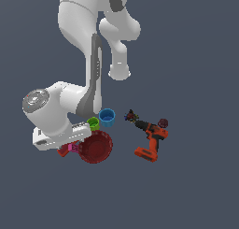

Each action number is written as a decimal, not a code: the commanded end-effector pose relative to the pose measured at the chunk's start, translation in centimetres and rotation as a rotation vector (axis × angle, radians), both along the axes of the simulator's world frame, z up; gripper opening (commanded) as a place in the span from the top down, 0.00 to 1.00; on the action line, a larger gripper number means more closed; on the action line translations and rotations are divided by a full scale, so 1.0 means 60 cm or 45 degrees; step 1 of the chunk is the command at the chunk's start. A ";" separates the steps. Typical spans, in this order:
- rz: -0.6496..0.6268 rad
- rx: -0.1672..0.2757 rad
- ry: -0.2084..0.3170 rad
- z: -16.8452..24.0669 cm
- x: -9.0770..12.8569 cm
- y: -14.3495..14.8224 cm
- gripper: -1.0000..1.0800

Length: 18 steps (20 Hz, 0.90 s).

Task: Pick up a designated object from a clutter of objects.

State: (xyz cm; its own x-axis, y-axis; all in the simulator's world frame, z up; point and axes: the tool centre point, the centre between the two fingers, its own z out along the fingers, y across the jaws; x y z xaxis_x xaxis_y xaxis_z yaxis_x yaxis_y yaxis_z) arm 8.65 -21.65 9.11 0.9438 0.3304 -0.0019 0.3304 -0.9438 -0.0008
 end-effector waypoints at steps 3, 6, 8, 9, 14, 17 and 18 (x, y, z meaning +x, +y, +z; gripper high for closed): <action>0.001 0.000 -0.001 -0.006 0.000 0.000 0.04; 0.002 0.000 -0.001 -0.024 0.000 0.000 0.04; 0.003 0.000 -0.002 -0.044 0.000 0.000 0.04; 0.003 0.000 -0.002 -0.054 -0.001 0.000 0.04; 0.005 0.000 -0.003 -0.083 0.000 0.000 0.04; 0.005 0.000 -0.003 -0.084 0.001 -0.001 0.04; 0.005 0.000 -0.003 -0.084 0.001 -0.001 1.00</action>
State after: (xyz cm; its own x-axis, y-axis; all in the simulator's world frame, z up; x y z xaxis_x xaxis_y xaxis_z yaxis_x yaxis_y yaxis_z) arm 9.26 -22.68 5.65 0.9455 0.3251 0.0181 0.3248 -0.9456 0.0184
